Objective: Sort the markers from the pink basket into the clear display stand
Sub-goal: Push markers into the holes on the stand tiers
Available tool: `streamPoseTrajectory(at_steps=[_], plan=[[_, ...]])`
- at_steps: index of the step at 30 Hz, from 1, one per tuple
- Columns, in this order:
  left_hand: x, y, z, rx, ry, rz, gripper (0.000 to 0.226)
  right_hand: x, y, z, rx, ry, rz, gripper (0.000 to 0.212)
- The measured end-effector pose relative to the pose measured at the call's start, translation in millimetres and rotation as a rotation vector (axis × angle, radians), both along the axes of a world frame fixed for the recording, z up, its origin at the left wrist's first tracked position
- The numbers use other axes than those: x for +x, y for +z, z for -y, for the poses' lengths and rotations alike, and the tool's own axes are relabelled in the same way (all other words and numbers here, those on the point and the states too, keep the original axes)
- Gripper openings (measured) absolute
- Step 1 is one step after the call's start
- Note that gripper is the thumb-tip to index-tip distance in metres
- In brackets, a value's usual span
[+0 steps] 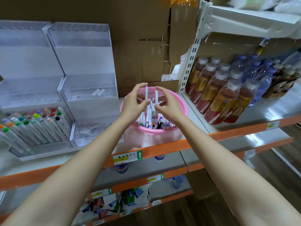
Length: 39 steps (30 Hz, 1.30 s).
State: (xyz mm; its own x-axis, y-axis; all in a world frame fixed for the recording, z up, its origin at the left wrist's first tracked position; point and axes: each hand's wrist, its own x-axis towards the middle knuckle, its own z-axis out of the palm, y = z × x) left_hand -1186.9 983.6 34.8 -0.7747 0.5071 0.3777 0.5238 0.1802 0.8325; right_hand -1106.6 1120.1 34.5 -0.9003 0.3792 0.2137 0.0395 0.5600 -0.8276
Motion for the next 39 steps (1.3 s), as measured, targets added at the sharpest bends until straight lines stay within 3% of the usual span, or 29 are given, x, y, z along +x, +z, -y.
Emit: streamPoseTrajectory(at_steps=[11,29,39], plan=[[8,37,67,0.041,0.122,-0.266,0.056,-3,36,61,0.059,-0.001,-0.240,0.061],[-2,41,249,0.024,0.275,-0.300,0.050,-24,44,235,0.123,0.115,-0.277,0.057],[-26,33,311,0.097,0.289,-0.285,0.049,-51,38,304,0.135,0.122,-0.276,0.052]])
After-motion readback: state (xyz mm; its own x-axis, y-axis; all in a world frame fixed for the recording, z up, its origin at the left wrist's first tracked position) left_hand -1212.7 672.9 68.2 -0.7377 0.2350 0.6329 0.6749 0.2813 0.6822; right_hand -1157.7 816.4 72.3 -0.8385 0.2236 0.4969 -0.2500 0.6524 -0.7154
